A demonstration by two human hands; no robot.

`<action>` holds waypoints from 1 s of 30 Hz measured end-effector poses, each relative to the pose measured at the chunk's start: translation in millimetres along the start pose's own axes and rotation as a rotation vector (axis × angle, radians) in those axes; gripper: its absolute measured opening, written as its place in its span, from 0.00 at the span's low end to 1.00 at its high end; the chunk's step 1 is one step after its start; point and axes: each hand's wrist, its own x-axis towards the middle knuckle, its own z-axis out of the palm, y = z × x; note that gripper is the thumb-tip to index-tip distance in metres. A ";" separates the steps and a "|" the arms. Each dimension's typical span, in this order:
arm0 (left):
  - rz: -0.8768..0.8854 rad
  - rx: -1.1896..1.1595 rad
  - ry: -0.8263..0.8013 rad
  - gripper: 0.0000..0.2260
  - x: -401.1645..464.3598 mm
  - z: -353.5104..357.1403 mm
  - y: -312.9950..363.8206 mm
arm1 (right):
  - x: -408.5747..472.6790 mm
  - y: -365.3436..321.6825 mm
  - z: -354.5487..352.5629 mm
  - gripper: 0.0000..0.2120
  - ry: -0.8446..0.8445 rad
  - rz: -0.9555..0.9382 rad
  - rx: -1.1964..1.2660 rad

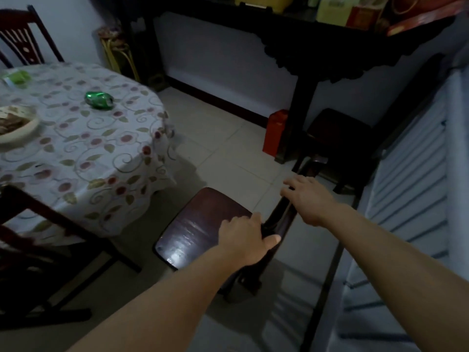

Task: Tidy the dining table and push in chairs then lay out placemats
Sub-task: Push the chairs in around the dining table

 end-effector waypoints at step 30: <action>-0.357 0.057 0.448 0.15 43.6 -89.9 -151.0 | 193.2 -76.3 -109.3 0.21 0.241 -0.401 -0.017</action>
